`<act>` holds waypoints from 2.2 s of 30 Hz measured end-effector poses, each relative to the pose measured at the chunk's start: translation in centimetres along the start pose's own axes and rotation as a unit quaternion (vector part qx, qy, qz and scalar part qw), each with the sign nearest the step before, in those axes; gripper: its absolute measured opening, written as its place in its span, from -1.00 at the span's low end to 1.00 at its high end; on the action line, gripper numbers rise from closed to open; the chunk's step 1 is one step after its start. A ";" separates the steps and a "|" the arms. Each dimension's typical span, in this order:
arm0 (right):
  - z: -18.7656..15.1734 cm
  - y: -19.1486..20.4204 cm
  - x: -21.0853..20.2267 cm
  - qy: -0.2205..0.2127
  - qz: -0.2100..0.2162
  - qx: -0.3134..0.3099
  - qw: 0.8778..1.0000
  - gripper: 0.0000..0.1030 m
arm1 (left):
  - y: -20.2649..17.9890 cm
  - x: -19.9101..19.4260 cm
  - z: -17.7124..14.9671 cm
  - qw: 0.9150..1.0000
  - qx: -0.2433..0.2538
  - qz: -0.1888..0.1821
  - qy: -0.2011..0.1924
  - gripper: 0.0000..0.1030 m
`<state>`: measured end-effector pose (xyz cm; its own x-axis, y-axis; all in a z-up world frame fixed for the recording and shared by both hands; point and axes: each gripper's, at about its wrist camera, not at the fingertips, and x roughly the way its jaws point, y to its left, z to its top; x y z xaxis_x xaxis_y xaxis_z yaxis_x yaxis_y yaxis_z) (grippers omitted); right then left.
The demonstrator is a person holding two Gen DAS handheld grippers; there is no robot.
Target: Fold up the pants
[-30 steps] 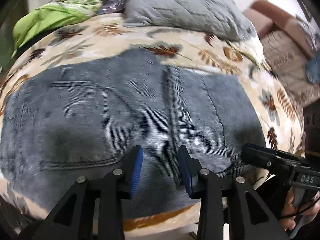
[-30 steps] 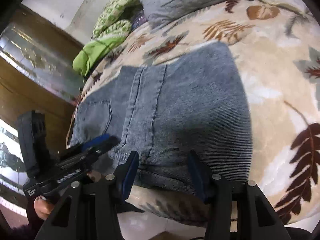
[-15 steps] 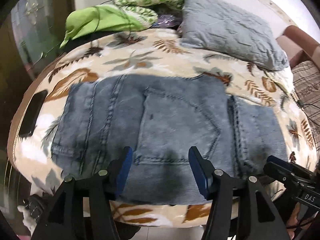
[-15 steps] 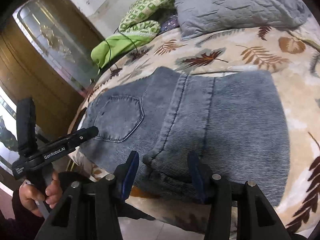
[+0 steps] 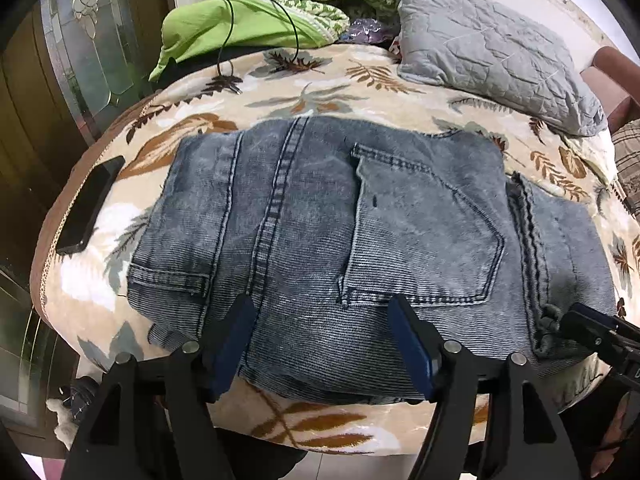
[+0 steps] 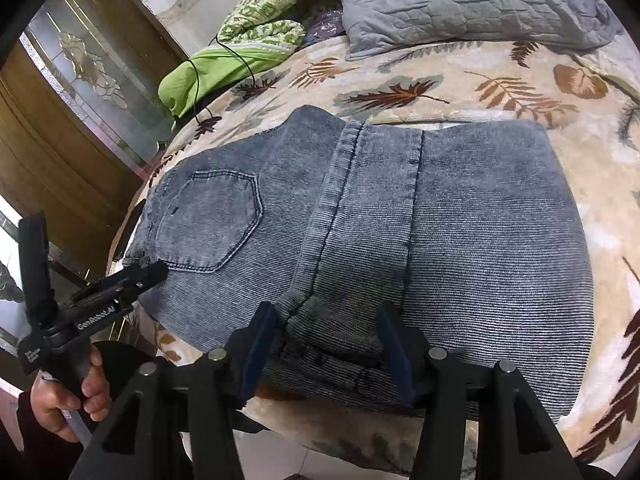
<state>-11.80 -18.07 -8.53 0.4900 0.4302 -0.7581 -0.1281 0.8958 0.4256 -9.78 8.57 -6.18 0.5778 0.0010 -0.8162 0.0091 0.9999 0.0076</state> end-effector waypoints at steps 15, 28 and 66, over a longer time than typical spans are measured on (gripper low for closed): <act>9.8 0.0 0.7 -0.012 0.063 -0.016 0.998 0.12 | -0.3 -1.5 -0.1 0.999 -0.004 -0.033 -0.017 0.76; 17.8 2.3 11.3 0.062 0.036 -0.100 0.992 -0.45 | 0.3 0.8 -0.4 0.999 0.019 -0.025 0.005 0.76; 6.0 11.7 7.5 0.050 0.133 -0.126 0.982 -0.84 | 17.1 -0.1 1.4 0.968 -0.240 -0.031 0.070 0.76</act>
<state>-4.49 -5.00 -6.28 0.3255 0.6495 -0.6872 -0.4559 0.7445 0.4878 -8.58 25.68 -5.16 0.4721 -0.0916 -0.8768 -0.3585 0.8887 -0.2859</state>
